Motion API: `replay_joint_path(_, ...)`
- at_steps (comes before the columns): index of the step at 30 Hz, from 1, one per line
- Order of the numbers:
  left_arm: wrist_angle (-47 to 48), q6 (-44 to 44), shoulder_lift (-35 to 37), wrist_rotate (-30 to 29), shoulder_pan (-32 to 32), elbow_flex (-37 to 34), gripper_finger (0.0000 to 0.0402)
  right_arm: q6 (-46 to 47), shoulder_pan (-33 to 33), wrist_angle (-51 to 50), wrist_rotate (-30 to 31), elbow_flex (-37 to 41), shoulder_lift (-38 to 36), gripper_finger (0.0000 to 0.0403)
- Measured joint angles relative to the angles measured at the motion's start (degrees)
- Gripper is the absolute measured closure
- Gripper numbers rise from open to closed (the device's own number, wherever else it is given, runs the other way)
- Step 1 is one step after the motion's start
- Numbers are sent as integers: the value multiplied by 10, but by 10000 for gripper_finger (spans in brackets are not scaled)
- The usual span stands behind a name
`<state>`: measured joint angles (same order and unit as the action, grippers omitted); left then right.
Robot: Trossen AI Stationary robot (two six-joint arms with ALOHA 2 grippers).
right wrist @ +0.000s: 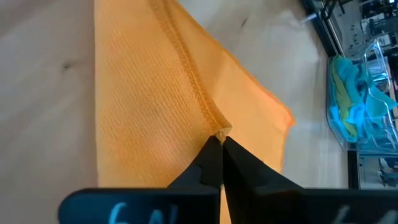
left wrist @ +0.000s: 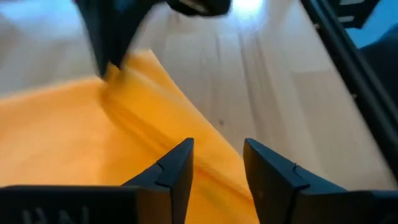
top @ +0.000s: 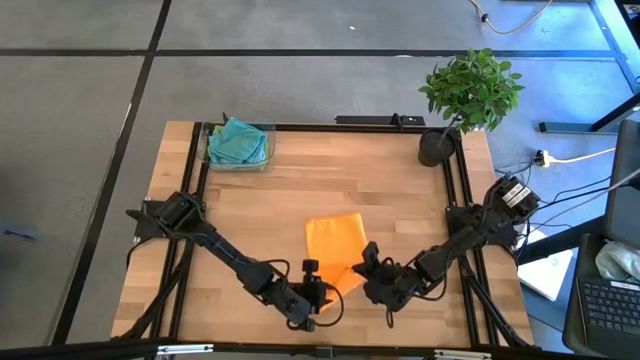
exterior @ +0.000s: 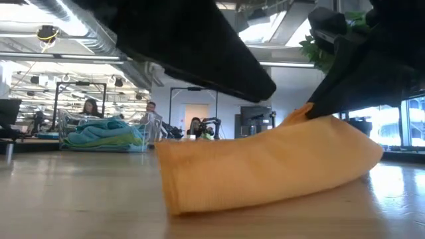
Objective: Fold microfiber towels
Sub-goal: Fold the orange microfiber cloth
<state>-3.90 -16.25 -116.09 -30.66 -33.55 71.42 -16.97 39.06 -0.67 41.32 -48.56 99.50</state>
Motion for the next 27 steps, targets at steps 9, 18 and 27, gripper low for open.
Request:
replay_joint_path(9,47,-91,3,158,36,0,210,3,-1,-1,2,0,0,391)
replay_joint_path(18,105,-104,26,152,40,-1,202,-14,1,-7,2,1,0,386)
replay_joint_path(27,108,-233,26,234,57,-1,197,-30,16,-10,12,1,0,398)
